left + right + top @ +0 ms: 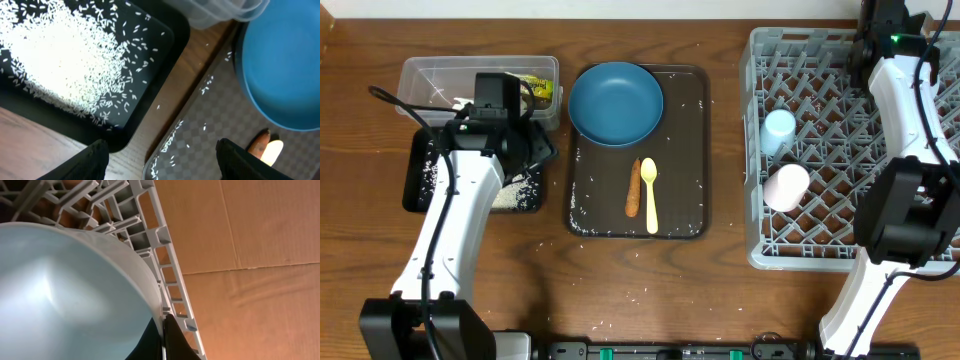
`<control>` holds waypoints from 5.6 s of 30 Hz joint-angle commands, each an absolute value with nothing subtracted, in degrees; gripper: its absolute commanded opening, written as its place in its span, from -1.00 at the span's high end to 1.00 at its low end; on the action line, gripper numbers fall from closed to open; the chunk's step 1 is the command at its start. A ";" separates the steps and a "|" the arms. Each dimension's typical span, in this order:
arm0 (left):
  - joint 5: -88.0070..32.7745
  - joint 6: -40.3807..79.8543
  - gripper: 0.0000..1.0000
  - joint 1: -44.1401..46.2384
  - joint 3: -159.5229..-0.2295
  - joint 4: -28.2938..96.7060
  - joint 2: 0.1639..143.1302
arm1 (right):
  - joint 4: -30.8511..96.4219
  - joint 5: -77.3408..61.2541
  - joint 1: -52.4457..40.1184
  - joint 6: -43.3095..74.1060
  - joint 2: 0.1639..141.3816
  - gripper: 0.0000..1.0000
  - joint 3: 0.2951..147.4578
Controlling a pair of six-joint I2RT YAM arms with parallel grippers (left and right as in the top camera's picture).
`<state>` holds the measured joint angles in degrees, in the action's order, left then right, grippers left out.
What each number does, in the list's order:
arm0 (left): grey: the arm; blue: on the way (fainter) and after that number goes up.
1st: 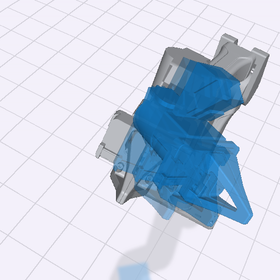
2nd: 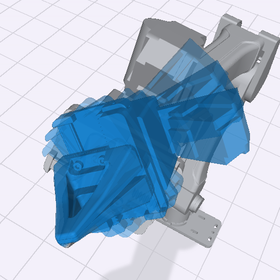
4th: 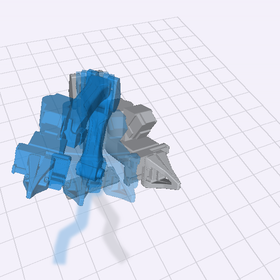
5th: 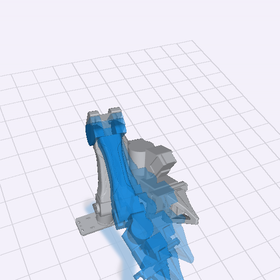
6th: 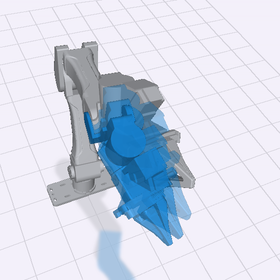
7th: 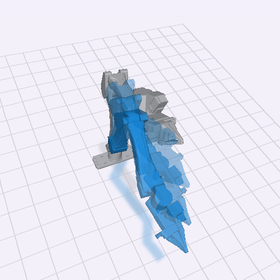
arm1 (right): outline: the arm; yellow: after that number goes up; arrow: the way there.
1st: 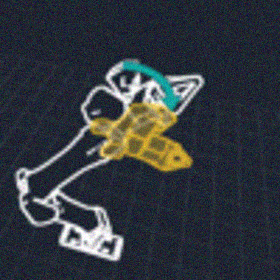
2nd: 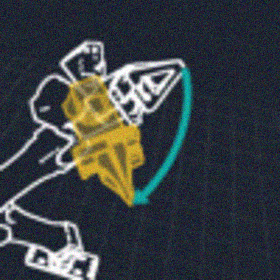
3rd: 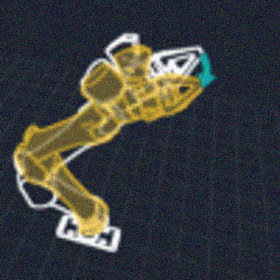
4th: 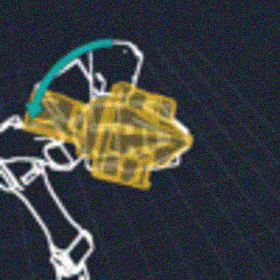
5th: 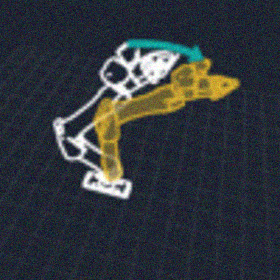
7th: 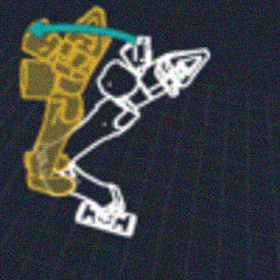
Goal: Sort waste into correct bins and load items into the dishwasher rack
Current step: 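Lower light-blue bowl into rack upper area with right gripper, then move right gripper back to teal plate on dark tray, then grasp teal plate rim with right gripper and lift it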
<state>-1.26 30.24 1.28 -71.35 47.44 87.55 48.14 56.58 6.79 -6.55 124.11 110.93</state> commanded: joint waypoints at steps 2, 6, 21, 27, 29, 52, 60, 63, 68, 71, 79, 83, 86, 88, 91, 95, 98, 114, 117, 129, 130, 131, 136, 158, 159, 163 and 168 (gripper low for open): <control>-0.38 30.76 -0.43 1.04 -71.05 46.96 86.80 | 48.77 53.76 4.97 -6.98 125.58 0.98 110.72; -0.38 30.76 -0.43 1.04 -71.05 46.35 86.80 | 47.18 53.91 2.04 -8.23 125.54 0.98 110.74; -0.38 30.74 -0.43 1.04 -71.05 46.17 86.80 | 26.98 63.57 -9.87 -26.63 125.38 0.98 110.76; -0.38 30.74 -0.43 1.04 -71.05 46.17 86.80 | 27.20 63.61 -10.24 -26.65 126.06 0.98 110.76; -0.36 30.59 -0.43 1.04 -71.05 46.22 86.80 | 27.20 63.64 -10.15 -26.68 126.32 0.97 110.76; -0.36 26.65 -0.43 1.04 -71.05 46.37 86.83 | 39.40 55.29 -11.18 -26.06 129.93 0.98 110.69; -0.36 26.65 -0.43 1.04 -71.05 46.00 86.83 | 47.42 44.07 -12.82 -17.58 130.02 0.97 110.69; -0.36 26.65 -0.43 1.04 -71.05 45.89 86.83 | 48.29 41.45 -14.04 -17.12 130.02 0.96 110.69; -0.38 26.68 -0.43 1.04 -71.05 45.93 86.83 | 48.73 37.47 -17.02 -17.15 130.02 0.65 110.69; -0.38 26.68 -0.43 1.04 -71.05 46.00 86.83 | 48.64 36.36 -19.29 -17.12 130.02 0.34 110.72; -0.38 26.68 -0.43 1.04 -71.02 46.17 86.83 | 48.66 36.60 -24.36 -16.43 129.84 -0.47 111.04; -0.38 26.68 -0.43 1.04 -71.05 46.17 86.83 | 48.71 36.25 -24.95 -11.29 128.51 -0.75 112.12; -0.38 26.68 -0.43 1.04 -71.05 46.17 86.83 | 49.30 32.12 -24.93 -8.99 126.63 -0.79 113.40; -0.38 26.65 -0.43 1.04 -71.05 46.17 86.83 | 49.63 27.42 -24.95 -8.78 125.10 -0.79 113.95; -0.38 26.65 -0.43 1.04 -71.05 46.37 86.83 | 49.82 14.94 -25.19 -8.75 122.80 -0.75 113.95; -0.38 26.65 -0.43 1.04 -71.05 46.70 86.83 | 49.67 -3.18 -25.50 -8.58 121.93 -0.87 113.95; -0.38 26.65 -0.43 1.04 -71.05 47.55 86.83 | 47.20 -8.45 -25.47 -0.60 122.83 -0.54 113.30; -0.38 26.65 -0.43 1.04 -71.05 48.34 86.83 | 43.13 -5.13 -28.82 27.20 135.00 -0.03 112.60; -0.38 26.65 -0.43 1.04 -71.05 48.34 86.83 | 43.31 -4.56 -29.82 28.86 136.05 0.05 112.60; -0.38 26.65 -0.43 1.04 -71.05 48.34 86.83 | 43.11 -1.72 -30.63 29.15 136.09 0.88 112.60; -0.38 26.65 -0.43 1.04 -71.05 48.34 86.83 | 43.18 -1.76 -30.41 29.15 136.09 0.94 112.60; -0.38 26.65 -0.43 1.04 -71.05 48.34 86.83 | 43.51 -1.76 -30.22 29.15 136.09 0.98 112.60; -0.38 26.65 -0.43 1.04 -71.05 48.34 86.83 | 45.10 -1.93 -28.97 29.06 135.41 0.97 112.64; -0.36 24.91 -0.43 1.04 -71.05 47.79 86.83 | 52.51 51.70 -21.17 25.12 103.37 0.98 112.88; -0.38 24.91 -0.43 1.04 -71.05 47.48 86.83 | 52.25 57.49 -20.78 24.05 102.52 0.98 112.88; -0.38 24.93 -0.43 1.04 -71.05 47.24 86.83 | 47.75 75.99 -17.80 13.13 101.60 0.98 112.88; -0.38 24.93 -0.43 1.04 -71.02 47.24 86.83 | 42.85 79.26 -11.90 -0.32 101.80 0.98 112.86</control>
